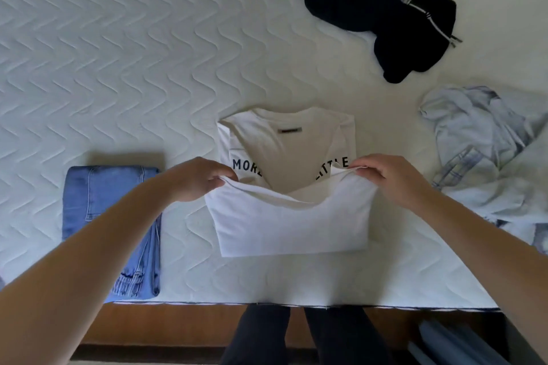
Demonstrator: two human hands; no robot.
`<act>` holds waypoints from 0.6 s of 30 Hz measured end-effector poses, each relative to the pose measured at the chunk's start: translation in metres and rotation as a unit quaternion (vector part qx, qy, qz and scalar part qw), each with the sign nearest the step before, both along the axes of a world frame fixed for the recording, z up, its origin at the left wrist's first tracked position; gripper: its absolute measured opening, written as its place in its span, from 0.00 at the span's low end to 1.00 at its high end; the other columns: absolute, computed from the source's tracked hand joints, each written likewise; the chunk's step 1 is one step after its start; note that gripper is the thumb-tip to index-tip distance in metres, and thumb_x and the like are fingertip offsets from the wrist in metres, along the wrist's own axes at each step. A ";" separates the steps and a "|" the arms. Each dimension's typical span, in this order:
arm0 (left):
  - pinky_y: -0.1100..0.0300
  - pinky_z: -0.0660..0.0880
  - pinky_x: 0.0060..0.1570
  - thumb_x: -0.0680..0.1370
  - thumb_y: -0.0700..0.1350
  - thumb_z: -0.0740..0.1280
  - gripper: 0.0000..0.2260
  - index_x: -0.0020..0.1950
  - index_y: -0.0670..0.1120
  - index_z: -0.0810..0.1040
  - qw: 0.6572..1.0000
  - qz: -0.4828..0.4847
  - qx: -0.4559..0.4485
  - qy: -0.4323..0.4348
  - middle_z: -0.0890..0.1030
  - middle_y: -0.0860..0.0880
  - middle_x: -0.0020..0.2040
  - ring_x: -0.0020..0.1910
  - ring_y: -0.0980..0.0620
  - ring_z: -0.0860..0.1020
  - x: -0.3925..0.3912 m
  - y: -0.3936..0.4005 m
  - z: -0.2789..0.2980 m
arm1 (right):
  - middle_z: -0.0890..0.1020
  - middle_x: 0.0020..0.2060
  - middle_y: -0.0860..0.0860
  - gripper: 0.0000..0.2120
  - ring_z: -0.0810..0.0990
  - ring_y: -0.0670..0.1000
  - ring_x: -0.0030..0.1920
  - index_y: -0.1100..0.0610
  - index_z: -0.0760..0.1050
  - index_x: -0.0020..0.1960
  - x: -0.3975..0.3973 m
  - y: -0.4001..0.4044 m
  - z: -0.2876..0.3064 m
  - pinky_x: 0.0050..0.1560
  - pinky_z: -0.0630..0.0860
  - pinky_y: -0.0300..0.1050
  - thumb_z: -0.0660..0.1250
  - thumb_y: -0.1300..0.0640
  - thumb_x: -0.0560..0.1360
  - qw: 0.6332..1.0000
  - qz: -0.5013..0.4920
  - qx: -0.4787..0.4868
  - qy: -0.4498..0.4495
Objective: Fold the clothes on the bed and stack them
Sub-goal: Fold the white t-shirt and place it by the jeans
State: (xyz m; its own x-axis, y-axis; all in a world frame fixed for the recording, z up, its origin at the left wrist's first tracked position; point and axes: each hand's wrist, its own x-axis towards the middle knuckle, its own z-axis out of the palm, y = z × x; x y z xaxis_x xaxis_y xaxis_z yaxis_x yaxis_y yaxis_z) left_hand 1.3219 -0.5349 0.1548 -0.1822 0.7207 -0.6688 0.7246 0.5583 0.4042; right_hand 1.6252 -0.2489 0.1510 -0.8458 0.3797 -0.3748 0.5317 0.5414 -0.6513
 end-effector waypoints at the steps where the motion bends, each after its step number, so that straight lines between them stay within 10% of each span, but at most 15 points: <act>1: 0.59 0.71 0.55 0.81 0.44 0.64 0.13 0.64 0.56 0.78 1.000 -0.007 -0.002 0.002 0.82 0.53 0.60 0.57 0.54 0.78 -0.009 0.008 -0.004 | 0.84 0.52 0.48 0.10 0.79 0.47 0.50 0.56 0.82 0.58 -0.009 0.008 -0.006 0.49 0.68 0.35 0.66 0.58 0.79 1.000 0.003 0.001 0.003; 18: 0.62 0.66 0.46 0.74 0.41 0.69 0.12 0.58 0.47 0.81 0.997 0.024 0.027 0.069 0.81 0.50 0.53 0.51 0.51 0.75 -0.091 0.090 -0.111 | 0.77 0.35 0.39 0.08 0.74 0.35 0.36 0.53 0.81 0.56 -0.091 0.083 -0.119 0.36 0.65 0.25 0.65 0.54 0.80 0.997 -0.073 0.007 -0.039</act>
State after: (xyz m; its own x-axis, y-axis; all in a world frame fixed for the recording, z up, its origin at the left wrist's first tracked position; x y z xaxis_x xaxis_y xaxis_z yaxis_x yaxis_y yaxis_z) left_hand 1.2308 -0.4451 0.0440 -0.3056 0.7436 -0.5947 0.7482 0.5738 0.3330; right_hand 1.5342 -0.1661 0.0319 -0.7491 0.5023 -0.4319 0.6548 0.4627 -0.5976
